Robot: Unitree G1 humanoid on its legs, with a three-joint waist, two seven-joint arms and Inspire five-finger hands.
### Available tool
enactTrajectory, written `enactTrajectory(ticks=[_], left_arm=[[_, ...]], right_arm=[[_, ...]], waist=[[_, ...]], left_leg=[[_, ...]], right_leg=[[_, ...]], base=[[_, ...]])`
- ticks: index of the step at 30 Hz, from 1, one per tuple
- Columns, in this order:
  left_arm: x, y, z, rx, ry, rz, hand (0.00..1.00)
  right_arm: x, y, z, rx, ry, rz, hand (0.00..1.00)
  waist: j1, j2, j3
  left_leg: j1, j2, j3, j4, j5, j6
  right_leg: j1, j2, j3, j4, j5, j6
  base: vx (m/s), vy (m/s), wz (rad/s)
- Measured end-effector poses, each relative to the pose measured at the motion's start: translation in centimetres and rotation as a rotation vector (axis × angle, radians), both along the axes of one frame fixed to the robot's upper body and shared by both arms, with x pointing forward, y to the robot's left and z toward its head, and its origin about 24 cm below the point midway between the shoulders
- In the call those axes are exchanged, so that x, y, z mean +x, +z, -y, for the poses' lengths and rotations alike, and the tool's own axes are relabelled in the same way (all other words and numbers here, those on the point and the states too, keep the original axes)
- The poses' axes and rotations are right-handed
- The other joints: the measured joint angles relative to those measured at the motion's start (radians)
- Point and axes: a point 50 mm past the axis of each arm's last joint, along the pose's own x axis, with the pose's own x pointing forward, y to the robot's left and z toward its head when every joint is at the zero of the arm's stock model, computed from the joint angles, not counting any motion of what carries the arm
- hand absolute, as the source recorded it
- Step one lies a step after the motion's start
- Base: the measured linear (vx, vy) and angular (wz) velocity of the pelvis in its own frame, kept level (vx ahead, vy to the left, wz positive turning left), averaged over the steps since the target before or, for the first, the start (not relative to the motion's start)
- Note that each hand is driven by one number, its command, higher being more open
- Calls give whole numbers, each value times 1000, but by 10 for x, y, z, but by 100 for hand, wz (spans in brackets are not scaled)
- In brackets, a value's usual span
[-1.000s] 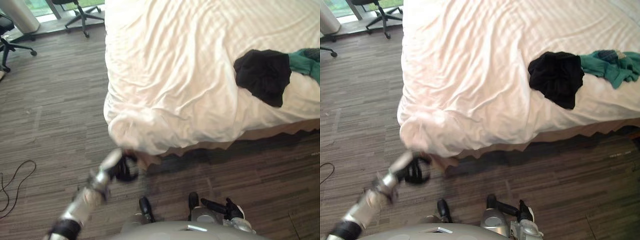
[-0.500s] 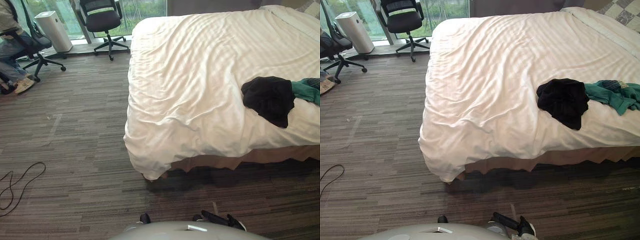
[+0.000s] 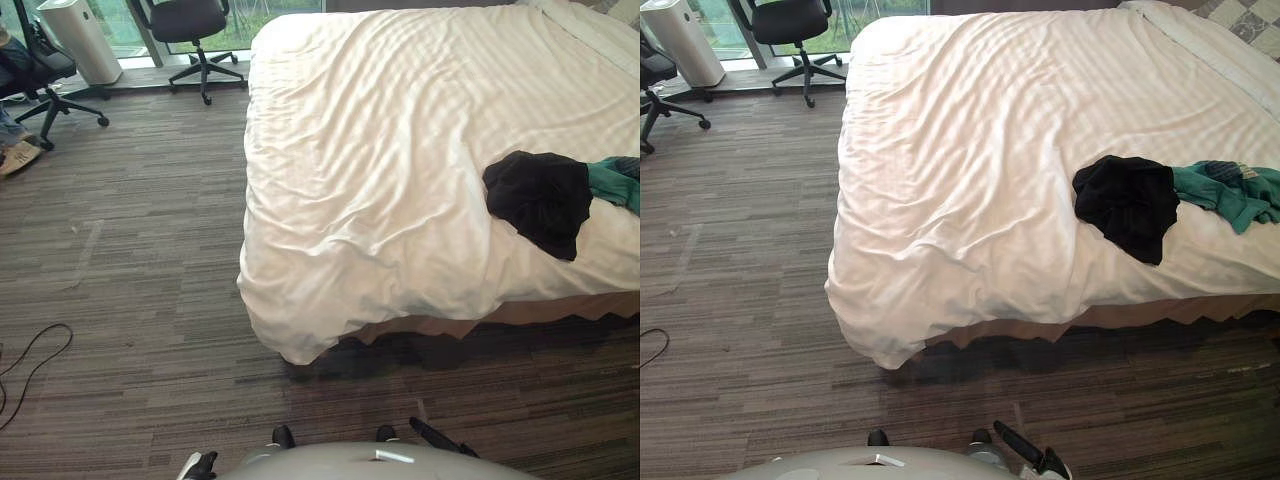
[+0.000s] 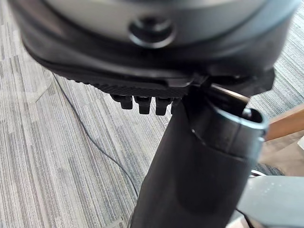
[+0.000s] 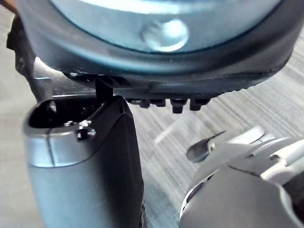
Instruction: Tidy up the quilt and then pick up the clothes from the bed and put them into the laundry hamper
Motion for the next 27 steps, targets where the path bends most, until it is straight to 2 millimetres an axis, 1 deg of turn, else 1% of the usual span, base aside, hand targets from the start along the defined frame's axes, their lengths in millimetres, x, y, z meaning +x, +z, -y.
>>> enactTrajectory(ticks=[3,5,7,8,9,10,11,12,13,14,15,16,17,18,19,21,22,23,24,25,26,27], left_arm=[[-3,0,-2,8,13,-3,100],[-10,1,-8,18,74,-13,100],[-14,4,-24,55,161,-3,100],[-13,6,-30,68,165,2,100],[-12,10,-44,103,137,-2,100],[-12,17,-61,158,50,-17,100],[-12,20,-69,180,13,-28,100],[-10,28,-85,217,-57,-51,100],[-9,34,-99,249,-90,-64,100],[-9,38,-105,266,-104,-70,100],[-6,46,-119,303,-90,-60,100],[-1,49,-124,315,-82,-44,100],[4,52,-128,328,-65,-27,100],[10,54,-132,332,-34,4,100],[13,55,-132,329,-20,16,100],[32,57,-131,286,101,126,100],[36,58,-131,279,125,149,100],[42,60,-132,277,155,182,100],[49,61,-132,278,175,215,100],[53,63,-132,270,199,243,100],[59,64,-130,262,218,278,100],[62,64,-128,254,232,299,100]], right_arm=[[3,1,2,9,-64,20,100],[4,1,6,4,-100,30,100],[0,2,14,-8,-156,27,100],[-2,2,16,-11,-167,23,100],[-5,3,22,-17,-187,15,100],[-8,3,26,-23,-205,10,100],[-10,4,28,-25,-214,7,100],[-14,4,33,-34,-224,3,100],[-17,6,38,-46,-226,-1,100],[-19,6,41,-53,-227,-4,100],[-22,9,49,-69,-239,-4,100],[-24,10,52,-76,-247,-4,0],[-27,11,57,-87,-265,-6,0],[-29,14,67,-104,-295,-5,0],[-29,15,70,-109,-301,-5,0],[-30,23,90,-146,-362,22,0],[-28,26,96,-159,-373,32,0],[-22,31,105,-181,-377,51,0],[-10,39,119,-211,-379,90,0],[1,45,128,-226,-389,125,0],[17,56,142,-259,-391,169,0],[23,62,150,-283,-390,186,0]], waist=[[10,0,0],[9,0,0],[8,-1,0],[9,-2,0],[9,-4,0],[8,-9,1],[7,-9,1],[6,-13,-3],[6,-16,-4],[4,-17,-5],[3,-18,-6],[3,-19,-6],[5,-18,-6],[7,-16,-8],[7,-15,-10],[7,-21,-18],[6,-22,-20],[2,-23,-23],[-7,-30,-28],[-14,-36,-29],[-19,-49,-31],[-19,-55,-34]], left_leg=[[17,3,18,0,0,0],[26,4,25,-1,0,0],[30,11,26,-3,-1,-1],[30,14,26,-4,-3,-4],[30,16,26,-4,-7,-5],[31,14,26,-4,-6,-4],[31,14,28,-4,-6,-3],[31,13,33,-5,-6,-3],[30,12,36,-5,-5,-5],[30,11,36,-5,-4,-6],[28,9,36,-5,-4,-4],[27,8,36,-5,-6,-2],[24,6,36,-5,-6,-1],[14,2,30,-5,-6,-1],[10,1,28,-5,-6,-1],[-10,-4,19,-5,-6,-1],[-17,-5,20,-5,-3,1],[-29,-6,19,-5,1,6],[-41,-7,16,-5,5,8],[-42,-8,12,-5,11,7],[-41,-13,7,-5,12,9],[-41,-17,4,-5,12,11]], right_leg=[[3,2,15,4,1,-1],[3,2,22,9,1,-1],[0,3,21,22,2,-3],[0,3,21,22,3,-5],[-2,2,21,22,6,-9],[-7,2,23,22,6,-10],[-10,2,24,22,6,-9],[-16,2,30,26,1,-15],[-21,2,36,27,0,-13],[-21,1,36,27,-1,-11],[-19,0,37,23,-2,-10],[-18,-1,38,19,-2,-10],[-18,-1,42,12,-2,-11],[-18,-3,42,-2,-3,-13],[-19,-3,42,-4,-5,-15],[-21,-4,41,-18,-15,-33],[-23,-4,42,-21,-15,-32],[-31,-4,42,-22,-15,-32],[-39,-4,42,-22,-13,-32],[-38,-4,42,-24,-7,-31],[-38,-9,44,-21,19,-25],[-38,-13,45,-19,37,-15]], base=[[32,-31,-21],[-21,-20,-18],[-88,-21,-1],[-102,-12,0],[-148,0,-5],[-170,1,-7],[-210,0,-12],[-177,4,-13],[-164,9,-11],[-172,23,-5],[-123,22,-1],[-123,35,-2],[-75,38,1],[-65,38,3],[-42,38,11],[-7,35,17],[9,27,14],[20,19,10],[48,12,10],[59,7,10],[54,4,11],[55,1,18]])
